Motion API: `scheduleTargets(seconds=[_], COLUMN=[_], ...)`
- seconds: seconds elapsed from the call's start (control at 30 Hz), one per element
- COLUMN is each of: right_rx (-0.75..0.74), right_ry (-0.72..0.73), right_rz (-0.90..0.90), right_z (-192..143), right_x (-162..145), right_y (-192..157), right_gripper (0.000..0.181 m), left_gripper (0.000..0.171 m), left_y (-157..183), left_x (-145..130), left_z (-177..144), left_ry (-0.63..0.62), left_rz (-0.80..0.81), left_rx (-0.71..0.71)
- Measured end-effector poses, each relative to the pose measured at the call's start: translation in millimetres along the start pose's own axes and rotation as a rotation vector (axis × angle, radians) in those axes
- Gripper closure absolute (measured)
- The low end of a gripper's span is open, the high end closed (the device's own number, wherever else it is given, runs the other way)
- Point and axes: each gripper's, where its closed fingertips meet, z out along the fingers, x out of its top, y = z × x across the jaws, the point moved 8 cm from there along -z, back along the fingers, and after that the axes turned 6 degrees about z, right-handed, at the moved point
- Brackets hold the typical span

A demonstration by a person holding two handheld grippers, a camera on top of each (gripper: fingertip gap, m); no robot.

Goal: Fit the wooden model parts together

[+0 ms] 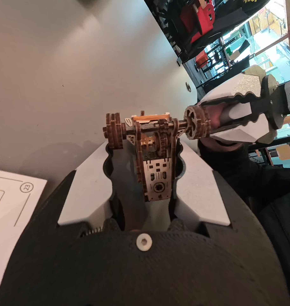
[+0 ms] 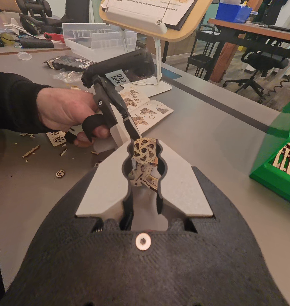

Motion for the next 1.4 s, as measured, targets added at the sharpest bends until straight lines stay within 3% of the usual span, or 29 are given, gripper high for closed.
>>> scheduleTargets(seconds=[0.43,0.83,1.13,1.4], right_rx=[-0.016,-0.014,-0.062,-0.066], right_ry=[0.136,0.136,0.050,-0.067], right_rz=[0.021,0.035,-0.076,-0.087], right_z=[2.9,-1.7,-2.6,1.7], right_x=[-10.2,-10.7,-12.2,-7.6], right_y=[2.6,0.0,-0.1,-0.3], right_gripper=[0.157,0.144,0.175,0.176], left_gripper=[0.098,0.098,0.099,0.099], left_y=[-3.0,-5.6,-5.0,-5.1], left_x=[0.6,1.7,1.2,2.6], left_z=[-1.3,-1.9,-1.4,-2.8], left_ry=[0.018,0.031,0.028,0.013], left_rz=[-0.036,-0.070,-0.059,0.034], left_rx=[-0.032,-0.055,-0.049,0.047])
